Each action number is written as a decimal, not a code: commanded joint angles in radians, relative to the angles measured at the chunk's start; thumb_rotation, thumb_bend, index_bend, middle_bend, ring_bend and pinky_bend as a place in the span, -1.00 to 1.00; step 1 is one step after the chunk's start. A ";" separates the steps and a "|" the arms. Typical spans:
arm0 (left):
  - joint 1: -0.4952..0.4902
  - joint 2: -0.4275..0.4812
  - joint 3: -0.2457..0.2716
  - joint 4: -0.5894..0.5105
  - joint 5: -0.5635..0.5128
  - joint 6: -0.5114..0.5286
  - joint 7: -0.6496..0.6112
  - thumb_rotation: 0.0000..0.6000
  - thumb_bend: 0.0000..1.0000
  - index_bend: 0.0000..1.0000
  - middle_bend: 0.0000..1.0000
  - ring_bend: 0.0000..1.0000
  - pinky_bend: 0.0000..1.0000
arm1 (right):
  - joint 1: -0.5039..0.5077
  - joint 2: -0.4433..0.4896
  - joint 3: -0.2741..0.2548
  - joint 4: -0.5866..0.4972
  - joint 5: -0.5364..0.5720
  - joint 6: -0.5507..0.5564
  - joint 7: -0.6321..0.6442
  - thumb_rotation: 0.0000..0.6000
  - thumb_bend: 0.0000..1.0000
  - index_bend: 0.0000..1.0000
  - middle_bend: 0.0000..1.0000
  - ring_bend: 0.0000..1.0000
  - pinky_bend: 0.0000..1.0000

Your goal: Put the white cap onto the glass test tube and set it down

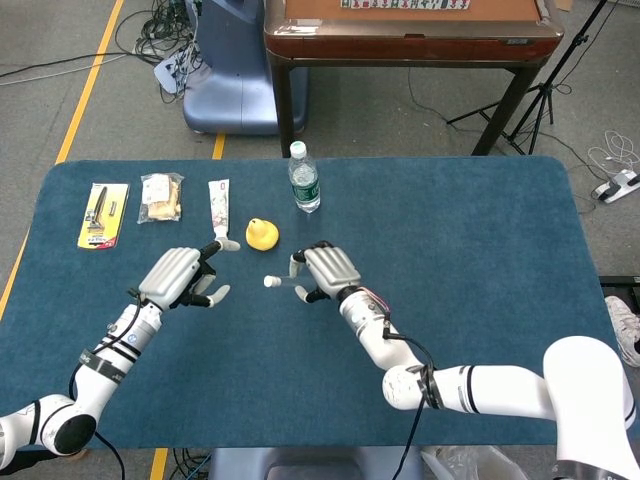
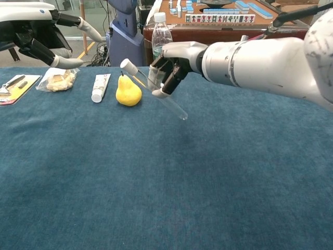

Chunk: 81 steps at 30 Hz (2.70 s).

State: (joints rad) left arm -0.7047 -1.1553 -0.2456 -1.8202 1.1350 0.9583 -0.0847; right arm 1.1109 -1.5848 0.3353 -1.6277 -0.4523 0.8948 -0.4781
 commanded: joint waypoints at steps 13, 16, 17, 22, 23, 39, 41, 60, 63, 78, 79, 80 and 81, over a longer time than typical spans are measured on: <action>0.023 0.001 0.011 0.008 0.000 0.034 0.025 1.00 -0.38 -0.55 0.77 0.91 1.00 | 0.107 -0.015 -0.110 0.032 0.219 0.034 -0.180 1.00 0.12 0.44 -0.29 -0.56 -0.70; 0.026 0.001 0.011 0.006 -0.002 0.034 0.023 1.00 -0.38 -0.55 0.75 0.90 1.00 | 0.111 -0.042 -0.113 0.063 0.207 0.023 -0.175 1.00 0.10 0.35 -0.37 -0.59 -0.70; 0.026 0.001 0.011 0.006 -0.002 0.033 0.022 1.00 -0.38 -0.55 0.75 0.89 1.00 | 0.112 -0.050 -0.112 0.071 0.205 0.018 -0.171 1.00 0.10 0.29 -0.40 -0.61 -0.70; 0.032 0.001 0.015 0.003 0.002 0.038 0.025 1.00 -0.38 -0.55 0.75 0.89 1.00 | 0.118 -0.095 -0.109 0.126 0.201 -0.010 -0.155 1.00 0.04 -0.08 -0.53 -0.73 -0.74; 0.033 0.001 0.015 0.002 0.003 0.039 0.027 1.00 -0.38 -0.55 0.75 0.89 1.00 | 0.119 -0.104 -0.108 0.135 0.199 -0.013 -0.152 1.00 0.04 -0.13 -0.55 -0.73 -0.75; 0.066 0.021 0.020 0.010 0.014 0.059 -0.004 1.00 -0.38 -0.55 0.74 0.87 1.00 | 0.079 -0.094 -0.068 0.140 0.107 -0.030 -0.056 1.00 -0.01 -0.61 -0.78 -0.86 -0.80; 0.072 0.029 0.025 0.015 0.010 0.055 -0.007 1.00 -0.38 -0.55 0.69 0.79 1.00 | 0.048 -0.051 -0.068 0.091 0.066 0.005 -0.034 1.00 -0.01 -0.61 -0.78 -0.86 -0.80; 0.246 0.086 0.126 0.127 0.033 0.208 0.067 1.00 -0.38 -0.44 -0.07 -0.13 0.36 | -0.397 0.363 -0.282 -0.263 -0.496 0.380 0.172 1.00 -0.01 -0.61 -0.61 -0.83 -0.80; 0.278 0.093 0.131 0.136 0.034 0.245 0.069 1.00 -0.38 -0.44 -0.09 -0.15 0.27 | -0.457 0.402 -0.317 -0.268 -0.559 0.415 0.197 1.00 -0.01 -0.59 -0.59 -0.82 -0.80; 0.490 0.101 0.193 0.073 0.106 0.498 0.092 1.00 -0.38 -0.44 -0.13 -0.19 0.18 | -0.737 0.435 -0.408 -0.223 -0.774 0.622 0.307 1.00 -0.01 -0.42 -0.44 -0.72 -0.80; 0.506 0.092 0.198 0.069 0.115 0.521 0.101 1.00 -0.38 -0.44 -0.13 -0.19 0.18 | -0.755 0.434 -0.412 -0.225 -0.786 0.634 0.304 1.00 -0.01 -0.42 -0.43 -0.72 -0.80; 0.516 0.085 0.200 0.067 0.123 0.537 0.105 1.00 -0.38 -0.44 -0.13 -0.19 0.18 | -0.767 0.435 -0.415 -0.229 -0.791 0.640 0.302 1.00 -0.01 -0.42 -0.43 -0.72 -0.80; 0.529 0.078 0.203 0.063 0.132 0.554 0.105 1.00 -0.38 -0.44 -0.13 -0.19 0.18 | -0.782 0.438 -0.419 -0.235 -0.798 0.646 0.300 1.00 -0.01 -0.42 -0.43 -0.72 -0.80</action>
State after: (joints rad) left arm -0.1986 -1.0600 -0.0536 -1.7443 1.2451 1.4801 0.0095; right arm 0.3549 -1.1489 -0.0726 -1.8591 -1.2323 1.5246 -0.1776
